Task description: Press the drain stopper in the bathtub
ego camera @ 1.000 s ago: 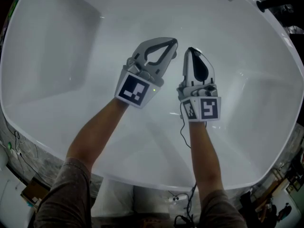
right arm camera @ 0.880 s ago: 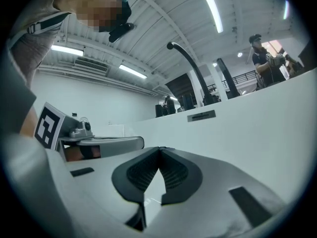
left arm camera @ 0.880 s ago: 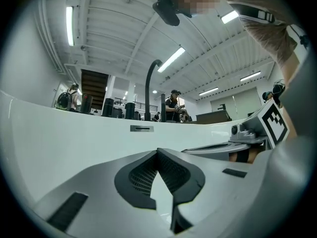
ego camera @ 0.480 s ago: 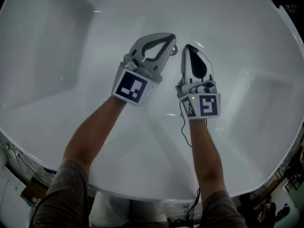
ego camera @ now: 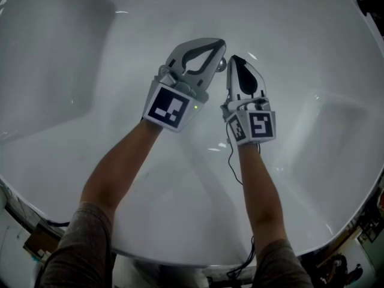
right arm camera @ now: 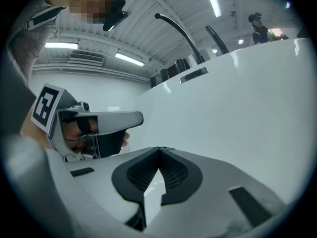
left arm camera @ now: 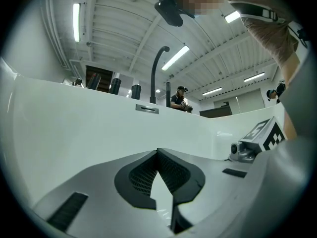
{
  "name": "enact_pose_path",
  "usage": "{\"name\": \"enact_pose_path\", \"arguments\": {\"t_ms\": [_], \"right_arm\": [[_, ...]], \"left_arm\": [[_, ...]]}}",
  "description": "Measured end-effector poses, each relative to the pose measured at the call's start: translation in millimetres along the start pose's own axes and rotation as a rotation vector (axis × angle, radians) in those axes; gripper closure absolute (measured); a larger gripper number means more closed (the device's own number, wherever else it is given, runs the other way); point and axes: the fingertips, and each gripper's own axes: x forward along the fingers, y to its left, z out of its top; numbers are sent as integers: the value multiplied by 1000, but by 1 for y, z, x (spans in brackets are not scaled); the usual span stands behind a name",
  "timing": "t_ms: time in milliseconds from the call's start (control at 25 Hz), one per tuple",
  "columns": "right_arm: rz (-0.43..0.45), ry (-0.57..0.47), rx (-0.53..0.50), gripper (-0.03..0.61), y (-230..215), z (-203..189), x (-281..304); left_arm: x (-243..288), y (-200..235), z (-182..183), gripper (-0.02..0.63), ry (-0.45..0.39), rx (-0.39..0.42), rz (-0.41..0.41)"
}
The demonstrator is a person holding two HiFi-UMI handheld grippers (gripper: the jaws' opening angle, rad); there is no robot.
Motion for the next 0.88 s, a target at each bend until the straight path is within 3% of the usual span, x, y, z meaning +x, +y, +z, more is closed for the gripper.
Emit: {"name": "enact_pose_path", "arguments": {"t_ms": [440, 880], "right_arm": [[20, 204, -6, 574, -20, -89, 30], [-36, 489, 30, 575, -46, -186, 41]], "left_arm": [[-1, 3, -21, 612, 10, -36, 28], [-2, 1, -33, 612, 32, -36, 24]]}}
